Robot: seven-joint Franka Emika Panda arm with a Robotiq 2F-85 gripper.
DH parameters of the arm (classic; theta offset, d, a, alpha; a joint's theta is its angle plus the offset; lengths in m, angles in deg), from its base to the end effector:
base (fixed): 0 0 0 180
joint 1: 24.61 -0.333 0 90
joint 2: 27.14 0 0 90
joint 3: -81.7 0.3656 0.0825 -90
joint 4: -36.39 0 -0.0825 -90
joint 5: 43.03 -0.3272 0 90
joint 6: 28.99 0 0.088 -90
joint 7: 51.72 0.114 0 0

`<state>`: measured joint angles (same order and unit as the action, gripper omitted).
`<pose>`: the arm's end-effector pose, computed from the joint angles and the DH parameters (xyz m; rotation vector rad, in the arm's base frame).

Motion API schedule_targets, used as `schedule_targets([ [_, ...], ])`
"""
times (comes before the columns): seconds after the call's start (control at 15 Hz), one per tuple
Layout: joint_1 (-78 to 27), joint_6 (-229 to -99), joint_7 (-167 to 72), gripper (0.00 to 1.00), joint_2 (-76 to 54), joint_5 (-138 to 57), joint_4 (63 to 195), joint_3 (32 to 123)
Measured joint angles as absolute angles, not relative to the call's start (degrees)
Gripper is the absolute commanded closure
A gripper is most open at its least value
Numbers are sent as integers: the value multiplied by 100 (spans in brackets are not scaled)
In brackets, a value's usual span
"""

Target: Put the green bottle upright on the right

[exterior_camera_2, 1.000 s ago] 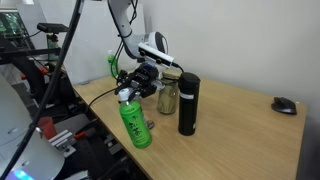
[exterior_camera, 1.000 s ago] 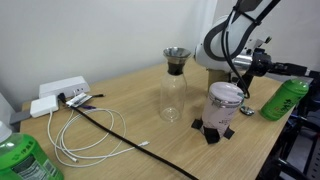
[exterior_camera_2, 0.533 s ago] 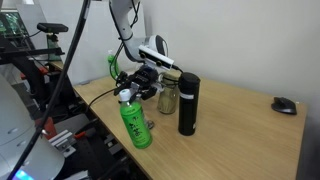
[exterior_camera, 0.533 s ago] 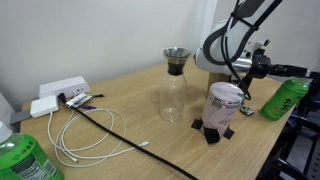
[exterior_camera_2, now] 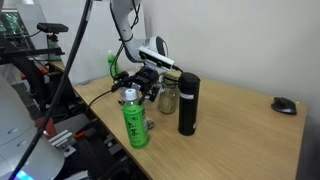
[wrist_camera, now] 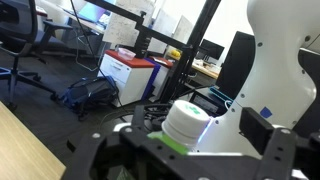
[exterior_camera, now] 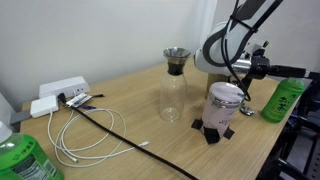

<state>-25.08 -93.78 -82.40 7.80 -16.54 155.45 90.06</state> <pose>0.3994 -0.0043 0.2415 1.9260 0.9990 -2.1426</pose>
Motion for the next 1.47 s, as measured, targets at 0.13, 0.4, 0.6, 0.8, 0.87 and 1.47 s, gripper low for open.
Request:
schedule_targets([
  [0.13, -2508, -9378, -8188, 0, 768, -1643, 15517, 9007],
  [0.4, -2508, -9360, -8005, 0, 706, -1618, 15482, 9007],
  [0.6, -2518, -9239, -7890, 0, 566, -1594, 15518, 9011],
  [0.8, -2548, -9159, -7804, 0, 338, -1594, 15696, 9050],
  [0.87, -2560, -9152, -7782, 0, 245, -1594, 15785, 9064],
  [1.47, -2647, -8912, -7540, 0, -1235, -1595, 16798, 9160],
])
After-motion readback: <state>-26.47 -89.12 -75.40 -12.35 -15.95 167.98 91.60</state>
